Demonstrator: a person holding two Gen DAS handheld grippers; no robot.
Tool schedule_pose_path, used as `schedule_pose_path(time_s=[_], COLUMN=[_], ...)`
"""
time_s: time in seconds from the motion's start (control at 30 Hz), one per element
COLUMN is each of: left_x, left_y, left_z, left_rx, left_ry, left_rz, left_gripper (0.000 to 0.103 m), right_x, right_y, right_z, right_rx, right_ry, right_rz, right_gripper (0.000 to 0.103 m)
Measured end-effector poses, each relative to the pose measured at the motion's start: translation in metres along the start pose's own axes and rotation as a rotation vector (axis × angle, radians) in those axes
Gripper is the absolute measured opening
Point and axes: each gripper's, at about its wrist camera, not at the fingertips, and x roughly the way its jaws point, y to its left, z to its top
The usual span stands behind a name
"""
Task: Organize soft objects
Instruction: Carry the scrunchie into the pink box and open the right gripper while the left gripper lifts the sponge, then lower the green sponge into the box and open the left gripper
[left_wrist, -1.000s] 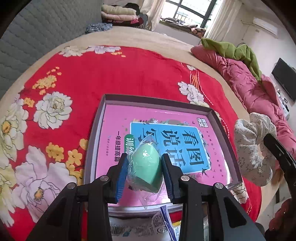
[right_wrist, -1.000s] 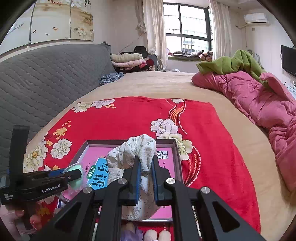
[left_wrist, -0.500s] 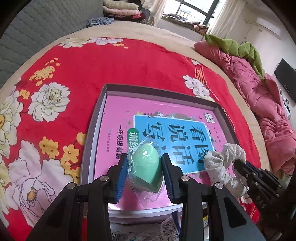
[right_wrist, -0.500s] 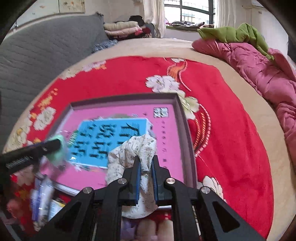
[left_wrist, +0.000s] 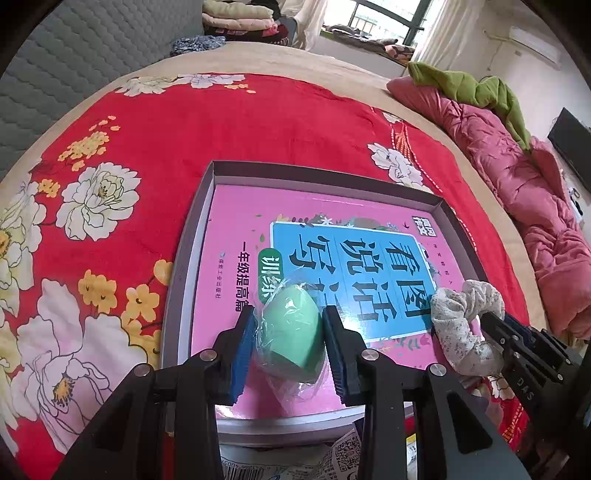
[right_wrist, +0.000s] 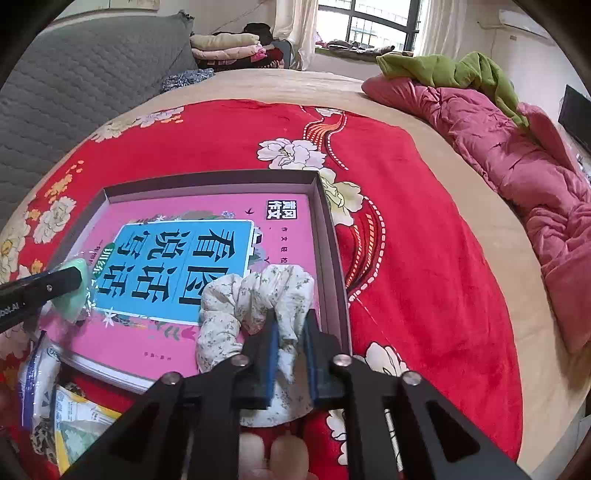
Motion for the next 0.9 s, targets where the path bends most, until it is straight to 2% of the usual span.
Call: schedule_pose_path(time_s=[0.07, 0.3, 0.37, 0.57, 0.77, 0.9], left_x=[0.0, -0.001, -0.001, 0.0, -0.002, -0.003], left_y=[0.0, 0.001, 0.001, 0.002, 0.008, 0.011], left_z=[0.0, 0.0, 0.0, 0.0, -0.003, -0.004], left_rx=[-0.004, -0.008, -0.011, -0.015, -0.038, -0.042], left_ry=[0.001, 0.012, 0.016, 0.027, 0.039, 0.046], left_rz=[-0.002, 0.001, -0.003, 0.006, 0.01, 0.013], left_gripper=[0.038, 0.039, 0.04, 0.041, 0.052, 0.053], right_x=[-0.002, -0.024, -0.031, -0.048, -0.063, -0.069], right_y=[-0.003, -0.016, -0.02, -0.031, -0.033, -0.033], right_z=[-0.001, 0.0, 0.0, 0.0, 0.003, 0.004], right_rx=[0.013, 0.052, 0.064, 0.099, 0.115, 0.125], right_ry=[-0.008, -0.069, -0.085, -0.107, -0.133, -0.139], right_rz=[0.001, 0.007, 0.015, 0.019, 0.038, 0.051], right_gripper=[0.037, 0.044, 0.049, 0.051, 0.054, 0.054])
